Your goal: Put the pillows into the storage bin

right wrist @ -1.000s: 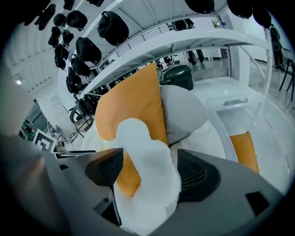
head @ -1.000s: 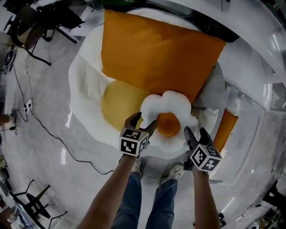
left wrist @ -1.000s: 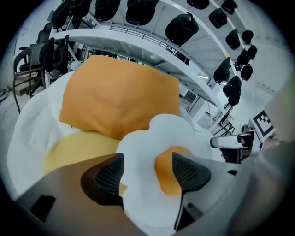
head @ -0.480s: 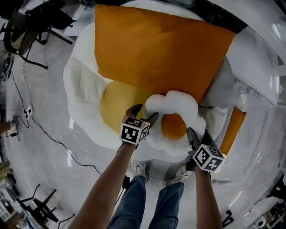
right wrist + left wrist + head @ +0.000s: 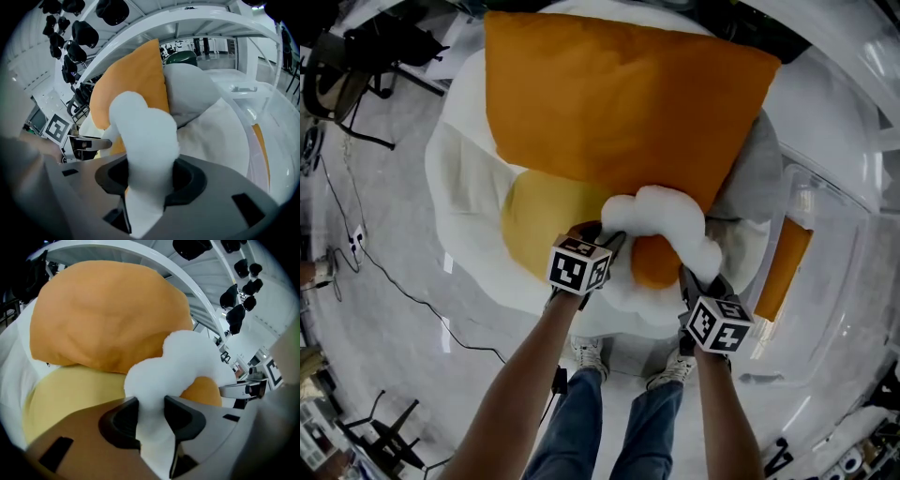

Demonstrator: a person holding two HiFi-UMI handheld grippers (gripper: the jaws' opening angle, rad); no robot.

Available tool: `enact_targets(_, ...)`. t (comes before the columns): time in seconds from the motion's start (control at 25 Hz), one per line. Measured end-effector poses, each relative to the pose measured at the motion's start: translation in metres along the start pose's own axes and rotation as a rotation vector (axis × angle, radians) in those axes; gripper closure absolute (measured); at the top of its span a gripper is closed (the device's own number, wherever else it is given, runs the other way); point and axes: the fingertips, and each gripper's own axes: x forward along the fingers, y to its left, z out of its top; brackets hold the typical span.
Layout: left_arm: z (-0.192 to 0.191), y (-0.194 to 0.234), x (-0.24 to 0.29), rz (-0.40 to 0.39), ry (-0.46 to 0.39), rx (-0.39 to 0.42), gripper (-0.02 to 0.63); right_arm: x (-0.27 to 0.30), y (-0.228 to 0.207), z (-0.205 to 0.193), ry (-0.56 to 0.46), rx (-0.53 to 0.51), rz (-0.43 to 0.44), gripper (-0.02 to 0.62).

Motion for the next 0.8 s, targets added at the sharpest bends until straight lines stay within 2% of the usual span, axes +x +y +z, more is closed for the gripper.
enact_targets(0.2,0.008,-0.018,-0.03,0.023,-0.048,0.003,0.476,-0.025,0.013,0.006,-0.018,0.027,0.024,0.437)
enact_targets(0.48,0.057,-0.083,-0.085,0.003,-0.131,0.062,0.483,-0.103,0.009,0.039,-0.102,0.106,0.037,0.445)
enact_targets(0.64,0.089,-0.134,-0.102,-0.016,-0.156,0.103,0.483,-0.155,-0.01,0.061,-0.154,0.133,0.02,0.445)
enact_targets(0.8,0.118,-0.194,-0.093,-0.058,-0.18,0.167,0.483,-0.198,-0.052,0.077,-0.218,0.171,-0.02,0.445)
